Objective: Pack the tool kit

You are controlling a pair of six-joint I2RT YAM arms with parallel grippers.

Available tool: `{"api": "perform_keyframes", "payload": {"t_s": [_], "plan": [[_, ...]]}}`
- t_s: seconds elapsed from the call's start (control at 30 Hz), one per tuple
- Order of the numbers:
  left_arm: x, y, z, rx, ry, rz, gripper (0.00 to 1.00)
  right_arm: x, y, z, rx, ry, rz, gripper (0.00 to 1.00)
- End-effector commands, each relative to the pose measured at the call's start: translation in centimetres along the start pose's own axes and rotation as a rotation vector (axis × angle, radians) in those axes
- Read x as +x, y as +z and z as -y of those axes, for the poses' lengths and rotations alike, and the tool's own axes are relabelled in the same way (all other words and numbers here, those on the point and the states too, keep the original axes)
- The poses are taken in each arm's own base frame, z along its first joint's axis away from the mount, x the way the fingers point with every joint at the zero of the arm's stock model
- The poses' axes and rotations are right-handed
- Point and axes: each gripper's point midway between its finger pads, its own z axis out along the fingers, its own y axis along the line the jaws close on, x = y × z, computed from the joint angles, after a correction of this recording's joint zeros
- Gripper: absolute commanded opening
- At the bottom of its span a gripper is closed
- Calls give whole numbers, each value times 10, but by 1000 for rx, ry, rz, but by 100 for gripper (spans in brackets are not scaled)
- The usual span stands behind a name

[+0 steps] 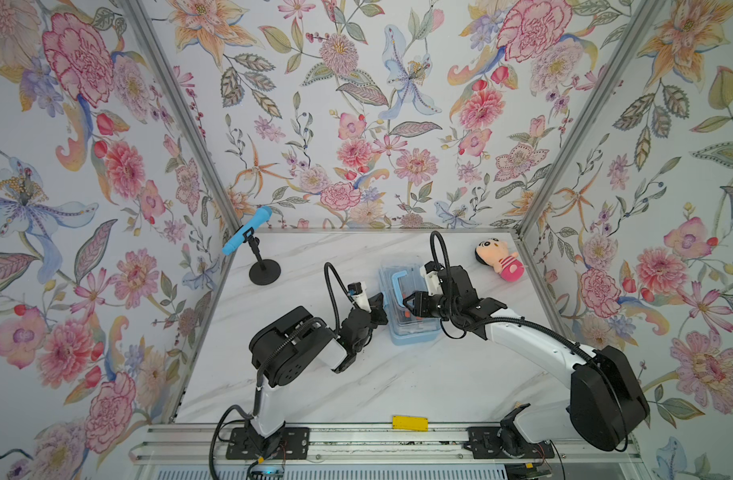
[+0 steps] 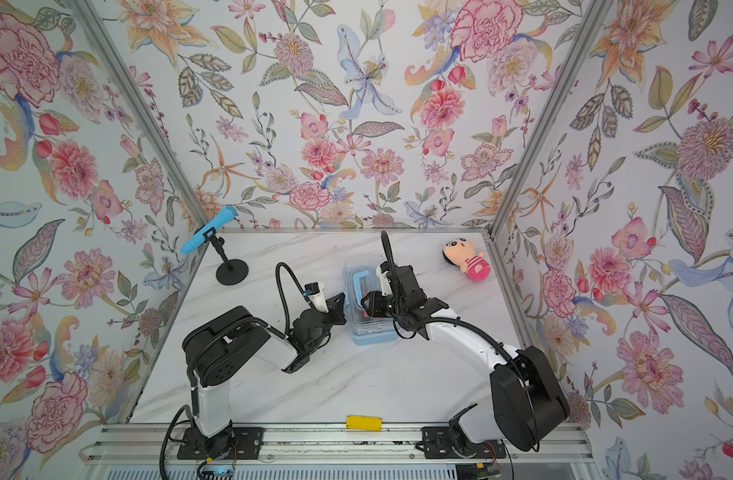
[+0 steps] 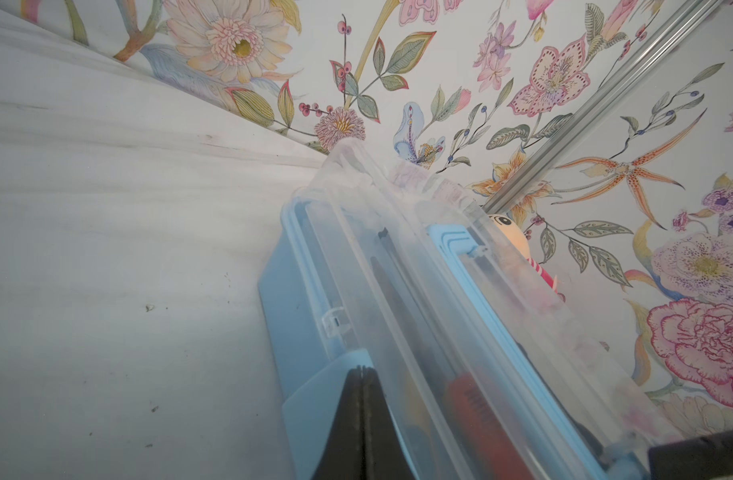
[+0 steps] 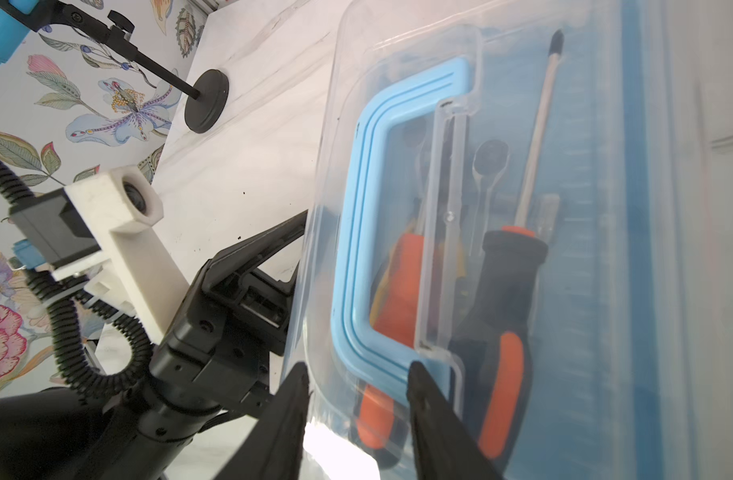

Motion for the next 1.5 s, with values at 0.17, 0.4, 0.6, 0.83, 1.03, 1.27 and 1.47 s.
{"api": "perform_keyframes", "payload": {"t_s": [0.17, 0.4, 0.6, 0.83, 1.03, 1.27, 1.47], "plan": [[-8, -11, 3, -36, 112, -76, 13, 11, -13, 5, 27, 38, -47, 42], [-62, -33, -19, -191, 179, -64, 17, -43, -46, -9, -37, 44, 83, 42], [-76, -48, -50, -334, 193, -210, 16, -71, -76, 21, 31, 97, 184, 42], [-20, -35, -58, -253, 97, -533, 17, -60, -73, 91, 234, 170, 128, 42], [15, -18, -46, -148, -14, -607, 15, -42, -48, 119, 267, 192, 55, 41], [28, 3, -34, -110, -3, -638, 11, -32, -25, 126, 238, 208, 25, 38], [29, 19, -19, -78, 3, -623, 10, -26, -5, 127, 216, 210, -7, 38]]}}
